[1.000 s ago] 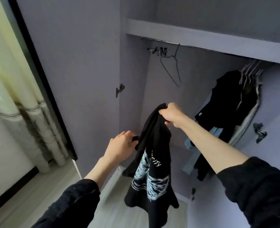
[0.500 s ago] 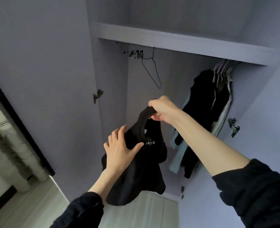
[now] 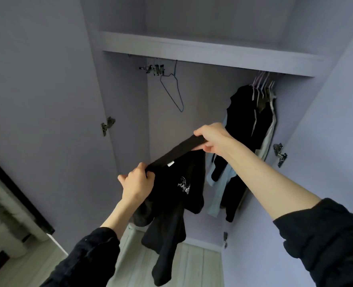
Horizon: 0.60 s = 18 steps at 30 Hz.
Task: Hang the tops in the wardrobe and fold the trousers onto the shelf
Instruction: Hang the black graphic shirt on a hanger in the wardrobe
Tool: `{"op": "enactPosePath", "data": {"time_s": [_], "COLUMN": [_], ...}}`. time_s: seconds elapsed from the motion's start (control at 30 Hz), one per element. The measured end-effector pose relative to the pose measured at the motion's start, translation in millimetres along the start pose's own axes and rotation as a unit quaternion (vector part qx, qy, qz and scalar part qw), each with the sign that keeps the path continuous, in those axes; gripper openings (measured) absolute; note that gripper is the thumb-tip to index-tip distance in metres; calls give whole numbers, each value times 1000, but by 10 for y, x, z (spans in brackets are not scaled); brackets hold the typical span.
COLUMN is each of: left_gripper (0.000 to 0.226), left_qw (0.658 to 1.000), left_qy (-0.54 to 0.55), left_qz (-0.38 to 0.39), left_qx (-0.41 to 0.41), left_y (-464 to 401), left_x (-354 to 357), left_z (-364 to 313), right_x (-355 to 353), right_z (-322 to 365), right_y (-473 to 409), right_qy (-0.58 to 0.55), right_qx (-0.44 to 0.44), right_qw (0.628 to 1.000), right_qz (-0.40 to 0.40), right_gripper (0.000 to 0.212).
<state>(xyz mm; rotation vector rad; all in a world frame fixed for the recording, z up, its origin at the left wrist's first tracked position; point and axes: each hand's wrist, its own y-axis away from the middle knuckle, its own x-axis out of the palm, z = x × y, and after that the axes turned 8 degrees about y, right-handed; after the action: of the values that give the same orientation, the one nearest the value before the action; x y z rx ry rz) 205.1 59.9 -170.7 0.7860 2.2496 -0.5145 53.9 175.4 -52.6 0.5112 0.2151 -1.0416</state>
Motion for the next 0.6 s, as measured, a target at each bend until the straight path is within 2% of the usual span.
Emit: {"op": "enactPosePath", "data": {"time_s": [0.07,0.13,0.27,0.37,0.4,0.43,0.47,0.53,0.6], "left_gripper": [20,15,23,31,32,31,30,24,20], "left_qw": [997,991,983,973,970,967,964,960,961], "left_qy": [33,65,37,27,36,44,51,65,27], "left_qz": [72,119,181,222,233,242,251,262,261], "left_qx": [8,8,24,53,59,64,68,74,89], "left_y": [-54,-98,-156,-129,-113,-101,-101,-116,-119], "left_x": [-40,-108,-181,-193,-197,-210,-219,-251,-330], "left_z": [-47,-106,-226,-313,-343,-372,-390,-384,-320], "right_x": [-77,-134,-163,-69,6,93,180,305,290], "right_z": [-142,-286,-519,-730,-794,-856,-913,-980,-952], "right_y": [-106,-138,-99,38,126,200,245,230,201], "right_qy": [75,193,361,376,354,326,300,270,252], "right_qx": [-1,7,-8,-137,-175,-201,-218,-245,-262], "right_qw": [996,980,929,901,895,894,900,914,922], "right_qz": [-37,-38,81,170,207,231,230,178,137], "right_gripper": [24,20,36,69,73,68,55,21,21]}}
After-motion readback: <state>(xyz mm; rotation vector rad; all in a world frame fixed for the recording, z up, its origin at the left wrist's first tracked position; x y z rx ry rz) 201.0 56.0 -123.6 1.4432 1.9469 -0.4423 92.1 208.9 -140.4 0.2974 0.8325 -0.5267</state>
